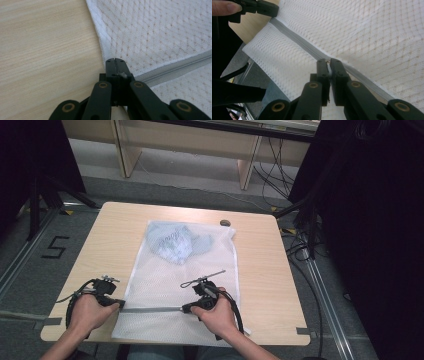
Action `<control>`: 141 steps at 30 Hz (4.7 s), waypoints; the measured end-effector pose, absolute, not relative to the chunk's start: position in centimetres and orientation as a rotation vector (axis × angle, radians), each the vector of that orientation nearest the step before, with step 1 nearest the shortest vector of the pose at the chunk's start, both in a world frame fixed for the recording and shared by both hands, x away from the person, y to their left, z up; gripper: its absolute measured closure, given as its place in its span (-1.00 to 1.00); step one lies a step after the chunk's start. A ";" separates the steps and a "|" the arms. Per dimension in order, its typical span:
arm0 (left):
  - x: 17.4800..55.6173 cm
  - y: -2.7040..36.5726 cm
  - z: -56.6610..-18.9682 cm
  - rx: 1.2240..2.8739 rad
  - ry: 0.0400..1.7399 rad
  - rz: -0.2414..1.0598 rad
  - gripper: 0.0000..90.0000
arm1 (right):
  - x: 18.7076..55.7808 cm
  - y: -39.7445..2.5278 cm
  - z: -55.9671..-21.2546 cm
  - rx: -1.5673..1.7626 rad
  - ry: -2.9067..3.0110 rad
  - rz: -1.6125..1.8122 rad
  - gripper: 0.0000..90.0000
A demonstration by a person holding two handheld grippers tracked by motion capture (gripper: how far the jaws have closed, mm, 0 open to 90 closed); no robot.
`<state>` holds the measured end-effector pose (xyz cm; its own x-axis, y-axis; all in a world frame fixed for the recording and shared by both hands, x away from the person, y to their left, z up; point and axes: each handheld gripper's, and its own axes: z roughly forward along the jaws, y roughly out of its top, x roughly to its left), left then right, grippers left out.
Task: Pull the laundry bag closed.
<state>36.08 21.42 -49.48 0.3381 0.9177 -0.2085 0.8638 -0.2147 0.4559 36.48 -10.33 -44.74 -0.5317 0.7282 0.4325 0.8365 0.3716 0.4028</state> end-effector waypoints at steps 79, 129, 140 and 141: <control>36.1 21.4 -49.5 2.115 1.552 0.144 1.00 | 36.2 -16.2 -44.8 -1.510 -2.399 -0.886 0.93; 36.0 21.4 -49.5 2.113 1.555 0.148 1.00 | 35.7 -19.4 -44.4 -1.611 -2.394 -0.862 0.93; 36.1 21.4 -49.5 2.112 1.556 0.148 1.00 | 35.7 -20.2 -44.6 -1.618 -2.390 -0.868 0.93; 36.1 21.4 -49.5 2.112 1.556 0.147 1.00 | 35.7 -20.3 -44.6 -1.603 -2.388 -0.866 0.93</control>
<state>36.05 21.39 -49.49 0.3382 0.9180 -0.2069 0.8629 -0.2148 0.4575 35.72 -20.29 -44.64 -0.4237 0.8047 0.4160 0.8842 0.2676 0.3829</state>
